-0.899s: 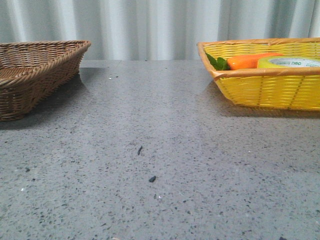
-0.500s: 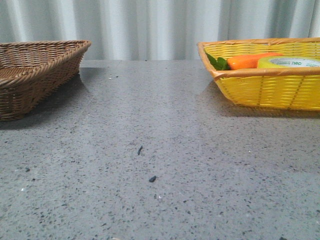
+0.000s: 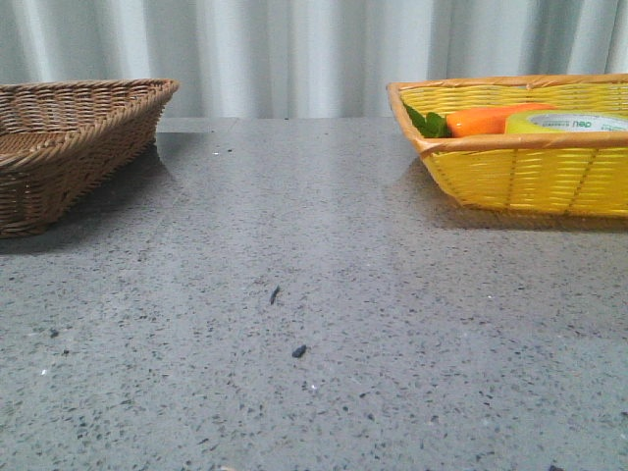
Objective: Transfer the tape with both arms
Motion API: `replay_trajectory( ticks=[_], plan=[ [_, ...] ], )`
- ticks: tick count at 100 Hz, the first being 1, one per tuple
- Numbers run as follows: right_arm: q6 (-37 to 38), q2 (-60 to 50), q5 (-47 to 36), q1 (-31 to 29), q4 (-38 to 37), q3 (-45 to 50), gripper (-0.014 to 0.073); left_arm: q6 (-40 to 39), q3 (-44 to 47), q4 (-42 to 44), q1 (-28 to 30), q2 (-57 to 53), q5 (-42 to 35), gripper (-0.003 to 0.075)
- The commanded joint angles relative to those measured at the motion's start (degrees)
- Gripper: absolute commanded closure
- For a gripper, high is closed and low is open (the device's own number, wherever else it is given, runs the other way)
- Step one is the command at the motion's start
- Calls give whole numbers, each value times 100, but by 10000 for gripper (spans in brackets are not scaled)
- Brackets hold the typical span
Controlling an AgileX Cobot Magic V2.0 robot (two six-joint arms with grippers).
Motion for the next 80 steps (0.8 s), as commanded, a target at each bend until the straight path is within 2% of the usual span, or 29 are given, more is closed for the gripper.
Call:
replay_trajectory(
  ticks=[1, 46, 80],
  plan=[
    [-7, -104, -86, -40, -56, 119, 645, -63, 42, -27, 10, -172, -375, 741],
    [-7, -104, -204, -40, -71, 119, 645, -63, 42, -27, 10, -172, -375, 741],
    [-7, -104, -1630, -40, -170, 119, 645, -63, 42, -27, 10, -172, -375, 741]
  ],
)
